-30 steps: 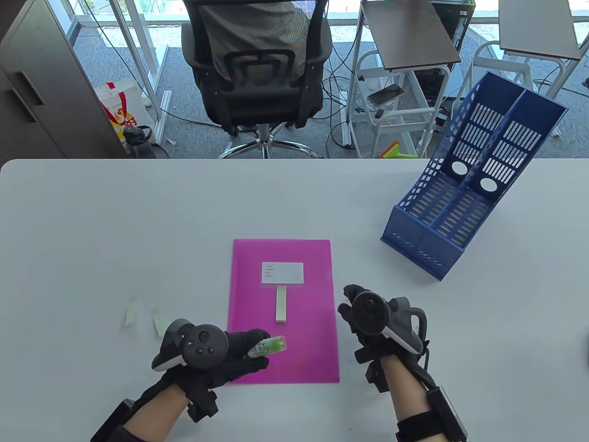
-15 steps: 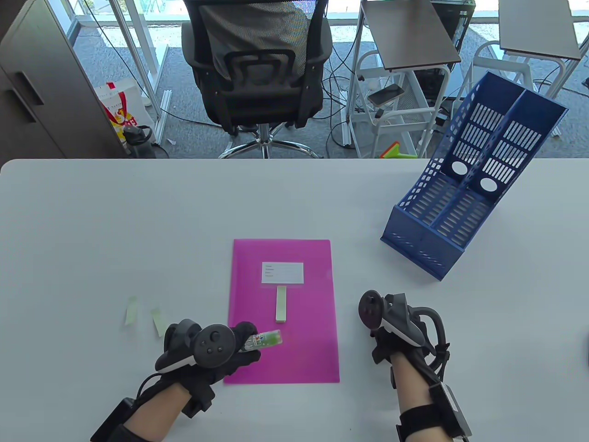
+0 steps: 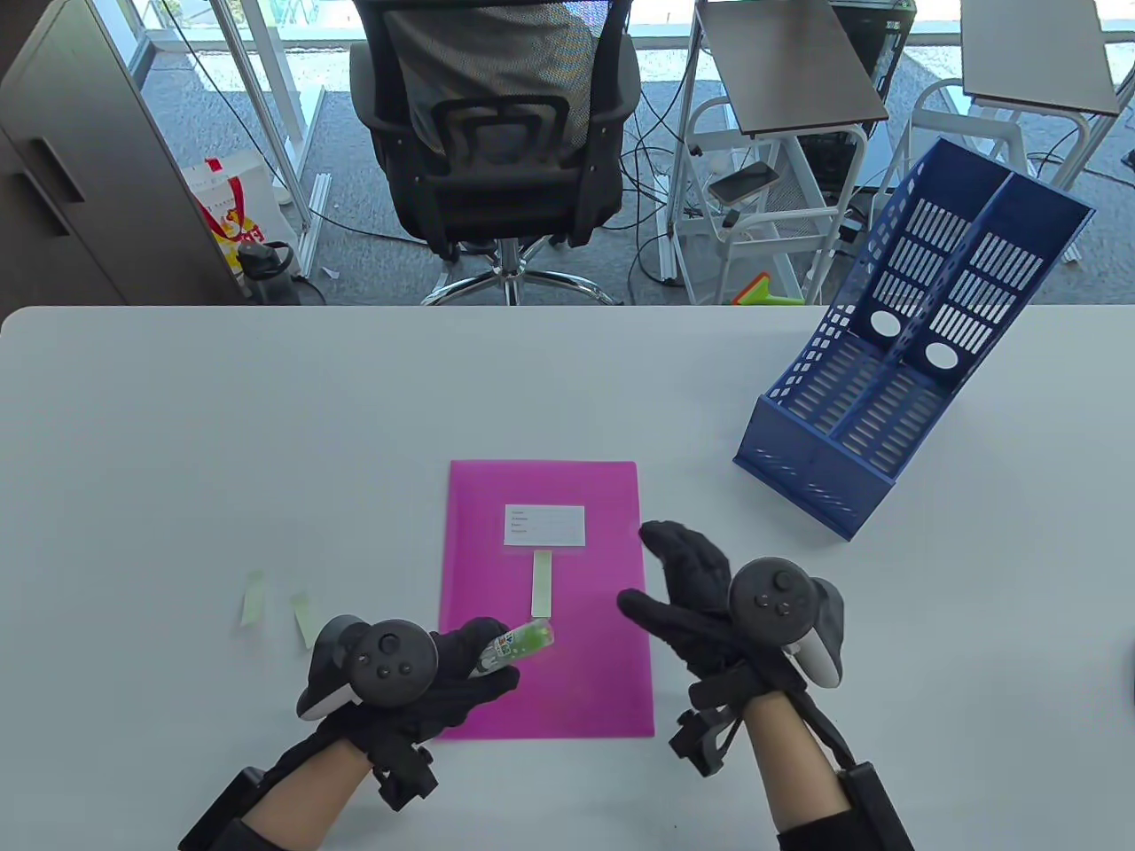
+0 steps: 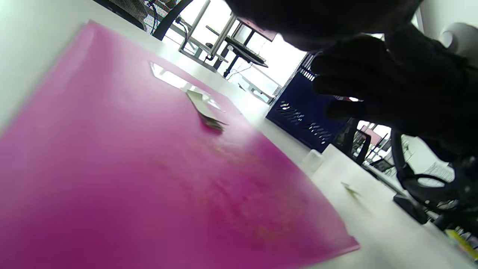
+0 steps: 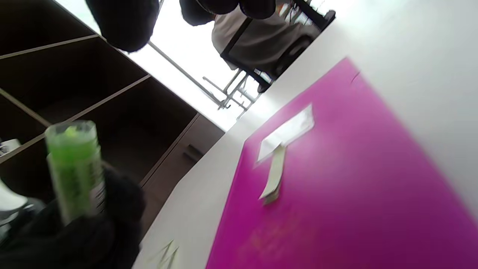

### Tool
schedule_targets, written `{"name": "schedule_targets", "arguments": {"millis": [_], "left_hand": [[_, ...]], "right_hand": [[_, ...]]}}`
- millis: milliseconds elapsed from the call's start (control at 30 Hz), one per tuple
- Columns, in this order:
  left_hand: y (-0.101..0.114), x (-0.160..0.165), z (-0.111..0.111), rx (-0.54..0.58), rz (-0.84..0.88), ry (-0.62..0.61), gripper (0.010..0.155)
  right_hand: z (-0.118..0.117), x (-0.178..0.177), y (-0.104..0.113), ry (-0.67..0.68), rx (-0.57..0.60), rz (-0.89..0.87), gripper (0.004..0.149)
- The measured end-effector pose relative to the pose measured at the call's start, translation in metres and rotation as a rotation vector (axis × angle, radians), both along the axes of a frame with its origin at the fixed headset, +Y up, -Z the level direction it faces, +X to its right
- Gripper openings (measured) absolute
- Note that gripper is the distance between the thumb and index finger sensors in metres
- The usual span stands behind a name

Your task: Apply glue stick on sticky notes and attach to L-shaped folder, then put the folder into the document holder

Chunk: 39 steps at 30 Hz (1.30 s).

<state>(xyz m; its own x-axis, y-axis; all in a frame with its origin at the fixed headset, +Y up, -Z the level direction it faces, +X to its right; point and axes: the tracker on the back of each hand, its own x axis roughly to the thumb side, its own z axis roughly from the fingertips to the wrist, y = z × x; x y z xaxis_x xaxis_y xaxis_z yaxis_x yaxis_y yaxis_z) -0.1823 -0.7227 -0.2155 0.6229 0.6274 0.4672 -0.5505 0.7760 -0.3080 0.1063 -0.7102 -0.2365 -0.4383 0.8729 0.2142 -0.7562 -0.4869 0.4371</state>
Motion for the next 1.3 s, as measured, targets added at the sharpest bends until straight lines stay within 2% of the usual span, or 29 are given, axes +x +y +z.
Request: {"name": "schedule_targets", "arguments": {"millis": [33, 100, 167, 333, 433, 600, 667, 733, 800, 900, 967, 1133, 1300], "left_hand": [[-0.002, 0.0, 0.001, -0.035, 0.074, -0.005, 0.05], [-0.006, 0.0, 0.002, -0.1, 0.191, -0.034, 0.05], [-0.008, 0.001, 0.004, -0.147, 0.225, -0.074, 0.05], [-0.009, 0.009, 0.008, -0.159, 0.252, -0.113, 0.051], [-0.01, 0.012, 0.01, -0.163, 0.243, -0.144, 0.052], [-0.009, 0.012, 0.008, -0.18, 0.248, -0.175, 0.056], [-0.015, 0.008, 0.006, -0.268, 0.323, -0.252, 0.065], [-0.022, 0.002, 0.004, -0.375, 0.477, -0.27, 0.071], [-0.03, 0.002, 0.002, -0.54, 0.664, -0.281, 0.065], [-0.035, 0.009, 0.003, -0.652, 0.718, -0.373, 0.065], [-0.036, 0.014, 0.004, -0.659, 0.699, -0.365, 0.066], [-0.035, 0.016, 0.003, -0.68, 0.744, -0.341, 0.06], [-0.032, 0.011, 0.004, -0.558, 0.705, -0.233, 0.056]], "right_hand": [[0.003, -0.01, -0.002, 0.043, -0.005, -0.007, 0.081], [0.01, -0.031, -0.004, 0.093, 0.057, 0.003, 0.082], [0.016, -0.044, -0.004, 0.134, 0.063, -0.001, 0.081], [0.028, -0.064, -0.01, 0.171, -0.041, -0.158, 0.071], [0.034, -0.069, -0.01, 0.151, -0.015, -0.202, 0.064], [0.035, -0.073, -0.009, 0.12, -0.058, -0.349, 0.055], [0.033, -0.07, -0.008, 0.102, -0.06, -0.389, 0.054], [0.032, -0.065, -0.007, 0.073, -0.083, -0.454, 0.053], [0.031, -0.062, -0.007, 0.081, -0.127, -0.524, 0.053], [0.03, -0.062, -0.008, 0.094, -0.158, -0.555, 0.054], [0.029, -0.062, -0.009, 0.083, -0.173, -0.53, 0.054], [0.029, -0.06, -0.006, 0.057, -0.118, -0.498, 0.054], [0.032, -0.061, -0.002, -0.036, -0.044, -0.467, 0.054]]}}
